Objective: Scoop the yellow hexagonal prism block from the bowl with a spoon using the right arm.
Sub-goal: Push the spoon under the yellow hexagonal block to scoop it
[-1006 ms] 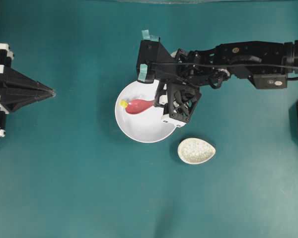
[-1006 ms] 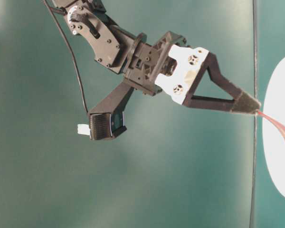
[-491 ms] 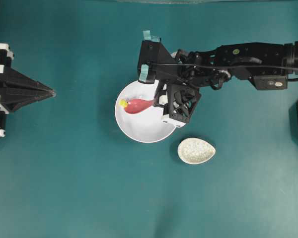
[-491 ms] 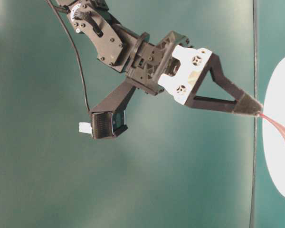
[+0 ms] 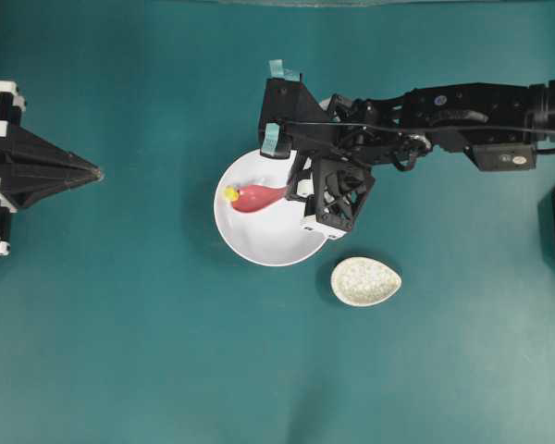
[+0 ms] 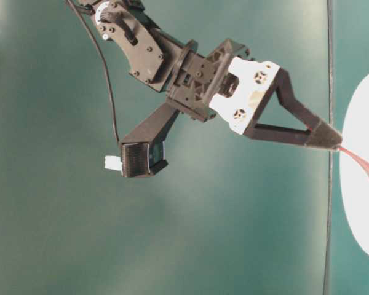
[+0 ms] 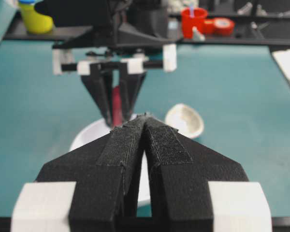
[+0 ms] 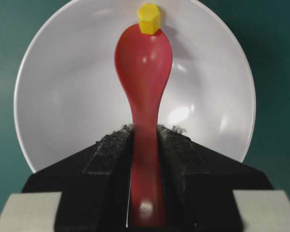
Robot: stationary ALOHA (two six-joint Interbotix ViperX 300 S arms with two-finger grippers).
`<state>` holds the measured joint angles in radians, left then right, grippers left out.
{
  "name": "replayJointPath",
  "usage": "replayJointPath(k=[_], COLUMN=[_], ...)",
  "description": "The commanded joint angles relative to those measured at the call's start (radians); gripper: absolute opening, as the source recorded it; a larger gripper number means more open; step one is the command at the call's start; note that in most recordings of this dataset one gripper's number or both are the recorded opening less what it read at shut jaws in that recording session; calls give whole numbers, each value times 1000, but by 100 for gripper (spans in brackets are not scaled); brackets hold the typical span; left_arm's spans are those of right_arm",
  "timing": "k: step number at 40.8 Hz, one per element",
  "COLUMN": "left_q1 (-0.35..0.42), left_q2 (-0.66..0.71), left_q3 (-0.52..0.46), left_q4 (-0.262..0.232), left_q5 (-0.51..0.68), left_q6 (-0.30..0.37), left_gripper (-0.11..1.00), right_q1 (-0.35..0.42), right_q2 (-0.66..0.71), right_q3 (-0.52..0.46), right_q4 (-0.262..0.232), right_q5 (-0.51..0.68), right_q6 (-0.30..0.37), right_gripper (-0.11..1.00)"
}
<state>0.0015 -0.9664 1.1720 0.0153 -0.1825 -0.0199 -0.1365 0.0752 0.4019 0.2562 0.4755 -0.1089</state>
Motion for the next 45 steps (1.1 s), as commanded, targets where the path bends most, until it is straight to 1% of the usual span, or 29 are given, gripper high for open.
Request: replayJointPath(k=[1, 45], left_q1=[-2, 0], left_q2=[5, 5], left_q3=[-25, -25], left_q4=[3, 3], left_q5=[-6, -6], left_q6=[-2, -2], left_gripper=[1, 1], right_q1=[3, 8], right_q2=[-14, -14], right_q3=[-5, 44], right_q4=[0, 0], right_q5=[-15, -69], right_q6=[-2, -2], right_gripper=[23, 23])
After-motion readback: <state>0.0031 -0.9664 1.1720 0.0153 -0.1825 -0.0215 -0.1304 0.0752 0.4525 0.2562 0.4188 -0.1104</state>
